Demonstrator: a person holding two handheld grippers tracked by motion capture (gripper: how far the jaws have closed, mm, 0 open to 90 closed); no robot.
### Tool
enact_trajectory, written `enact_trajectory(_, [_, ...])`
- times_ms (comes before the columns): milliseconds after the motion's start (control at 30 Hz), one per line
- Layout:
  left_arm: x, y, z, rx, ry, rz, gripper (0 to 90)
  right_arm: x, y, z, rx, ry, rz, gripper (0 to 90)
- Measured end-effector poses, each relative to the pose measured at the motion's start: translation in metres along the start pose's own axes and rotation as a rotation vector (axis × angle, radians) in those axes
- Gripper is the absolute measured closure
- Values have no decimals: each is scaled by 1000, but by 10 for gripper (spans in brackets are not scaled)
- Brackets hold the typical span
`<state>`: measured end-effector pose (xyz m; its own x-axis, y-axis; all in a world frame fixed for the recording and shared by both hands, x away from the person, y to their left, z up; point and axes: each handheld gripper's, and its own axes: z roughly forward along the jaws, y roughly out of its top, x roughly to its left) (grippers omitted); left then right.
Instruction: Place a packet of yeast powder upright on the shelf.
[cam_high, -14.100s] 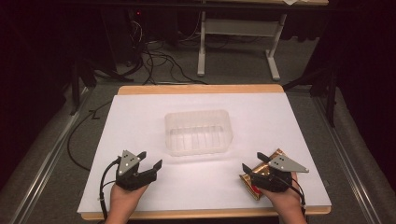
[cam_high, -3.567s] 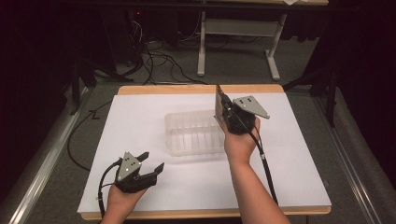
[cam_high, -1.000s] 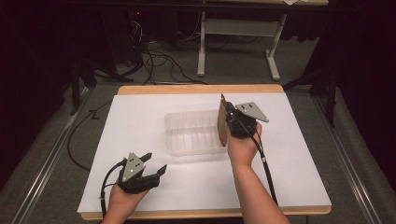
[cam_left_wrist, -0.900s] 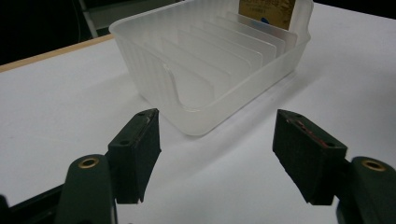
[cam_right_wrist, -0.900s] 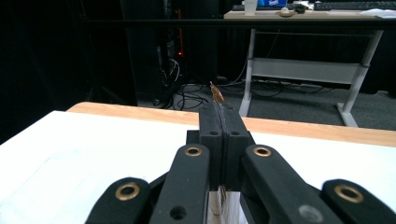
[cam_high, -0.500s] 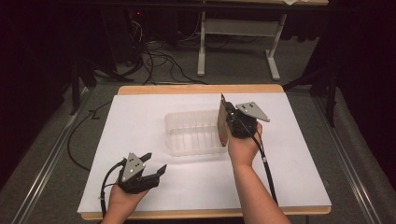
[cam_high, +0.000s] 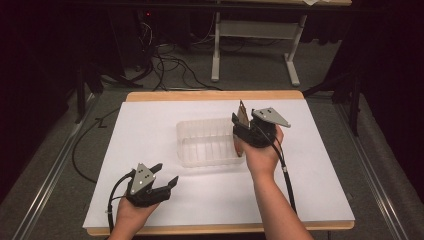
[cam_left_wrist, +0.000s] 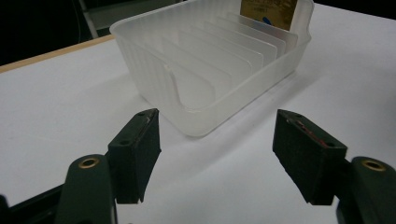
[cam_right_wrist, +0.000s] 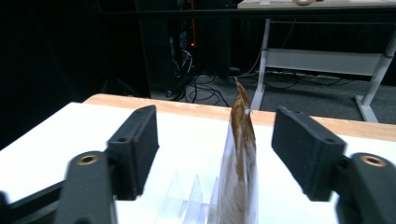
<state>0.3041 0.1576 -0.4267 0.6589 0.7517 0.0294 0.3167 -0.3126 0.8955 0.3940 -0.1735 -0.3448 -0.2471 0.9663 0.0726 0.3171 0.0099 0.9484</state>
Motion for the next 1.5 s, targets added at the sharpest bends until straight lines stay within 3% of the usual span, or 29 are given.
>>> enact_trajectory(333, [1, 0, 1, 5, 6, 0, 327, -20, -7, -22, 29, 36, -31, 253])
enact_trajectory(800, [5, -1, 1, 7, 23, -19, 326, -45, -35, -57, 65, 77, -91, 240])
enact_trajectory(1133, [6, -2, 1, 11, 32, -24, 326, -71, -54, -87, 79, 76, -101, 250])
enact_trajectory(1367, [6, -3, 1, 16, 38, -24, 327, -93, -72, -107, 95, 72, -95, 256])
enact_trajectory(1500, [5, -3, 2, 24, 41, -23, 327, -106, -98, -117, 90, 59, -85, 298])
